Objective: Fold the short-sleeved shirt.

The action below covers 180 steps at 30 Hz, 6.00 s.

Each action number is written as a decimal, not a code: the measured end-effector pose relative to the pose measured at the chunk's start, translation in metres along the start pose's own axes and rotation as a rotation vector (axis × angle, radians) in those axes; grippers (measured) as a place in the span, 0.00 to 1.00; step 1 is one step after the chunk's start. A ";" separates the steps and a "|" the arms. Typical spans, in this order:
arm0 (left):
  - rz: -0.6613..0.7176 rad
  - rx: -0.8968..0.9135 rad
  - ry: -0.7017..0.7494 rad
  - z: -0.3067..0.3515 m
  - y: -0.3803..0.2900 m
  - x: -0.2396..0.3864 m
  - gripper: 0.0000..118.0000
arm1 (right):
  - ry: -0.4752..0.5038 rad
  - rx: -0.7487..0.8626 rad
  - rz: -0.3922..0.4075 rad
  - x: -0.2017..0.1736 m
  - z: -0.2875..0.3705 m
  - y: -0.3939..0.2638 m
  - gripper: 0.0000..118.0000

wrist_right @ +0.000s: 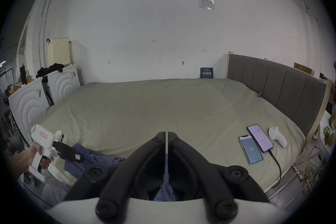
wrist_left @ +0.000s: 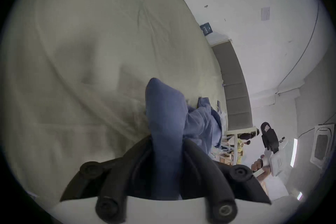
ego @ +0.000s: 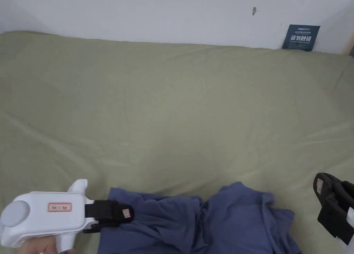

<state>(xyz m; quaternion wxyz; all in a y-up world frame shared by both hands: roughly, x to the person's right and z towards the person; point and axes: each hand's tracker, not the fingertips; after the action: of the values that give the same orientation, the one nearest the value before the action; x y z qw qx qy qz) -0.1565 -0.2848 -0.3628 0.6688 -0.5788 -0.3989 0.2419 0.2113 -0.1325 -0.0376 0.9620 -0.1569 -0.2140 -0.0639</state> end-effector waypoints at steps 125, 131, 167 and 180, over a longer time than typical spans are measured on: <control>-0.139 0.003 0.550 0.249 0.185 -0.105 1.00 | 0.786 -0.578 -0.556 0.031 -0.162 -0.049 0.05; -0.267 0.207 0.489 0.229 0.132 -0.022 1.00 | 0.795 -0.449 -0.462 0.032 -0.137 -0.015 0.05; -0.772 0.949 0.589 0.020 -0.055 0.295 0.49 | -0.049 0.258 0.083 -0.006 -0.021 0.082 0.30; -0.734 0.818 0.590 0.027 -0.049 0.309 1.00 | -0.026 0.235 0.054 -0.004 -0.027 0.098 1.00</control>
<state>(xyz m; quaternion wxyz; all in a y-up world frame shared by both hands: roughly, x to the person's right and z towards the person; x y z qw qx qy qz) -0.0105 -0.0373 -0.2365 0.9579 -0.1434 -0.2452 -0.0406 0.2375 -0.0488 -0.0896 0.9723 -0.0494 -0.2283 -0.0106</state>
